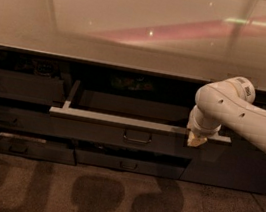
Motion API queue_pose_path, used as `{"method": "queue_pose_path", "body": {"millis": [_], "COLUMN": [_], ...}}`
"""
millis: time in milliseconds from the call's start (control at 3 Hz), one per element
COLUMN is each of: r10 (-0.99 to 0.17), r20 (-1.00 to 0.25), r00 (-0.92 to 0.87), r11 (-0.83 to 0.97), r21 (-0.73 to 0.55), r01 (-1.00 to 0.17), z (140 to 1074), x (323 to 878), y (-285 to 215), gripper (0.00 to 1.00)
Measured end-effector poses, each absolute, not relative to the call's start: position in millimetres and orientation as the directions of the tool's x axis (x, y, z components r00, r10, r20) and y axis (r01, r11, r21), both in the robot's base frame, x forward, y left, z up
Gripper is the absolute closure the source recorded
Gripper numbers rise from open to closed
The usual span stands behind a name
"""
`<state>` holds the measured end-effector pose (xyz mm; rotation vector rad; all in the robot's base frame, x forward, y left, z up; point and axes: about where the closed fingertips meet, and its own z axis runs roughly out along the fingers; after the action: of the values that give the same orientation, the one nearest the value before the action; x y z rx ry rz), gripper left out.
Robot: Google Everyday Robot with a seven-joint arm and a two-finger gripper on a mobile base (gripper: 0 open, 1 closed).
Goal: Open top drawer
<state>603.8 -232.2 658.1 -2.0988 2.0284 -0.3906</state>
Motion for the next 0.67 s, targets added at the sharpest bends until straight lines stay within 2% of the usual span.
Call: {"method": "queue_pose_path", "body": {"millis": [333, 667], "r10": [-0.999, -0.999], "r20": [0.034, 0.039], "r00": [0.035, 0.037], "r11": [-0.045, -0.050], "r21": [-0.355, -0.425], "r01": [-0.934, -0.904], "z": [686.5, 742.3], "x": [582.3, 565.1], "y": [-218.8, -209.1], "gripper": [0.12, 0.00]}}
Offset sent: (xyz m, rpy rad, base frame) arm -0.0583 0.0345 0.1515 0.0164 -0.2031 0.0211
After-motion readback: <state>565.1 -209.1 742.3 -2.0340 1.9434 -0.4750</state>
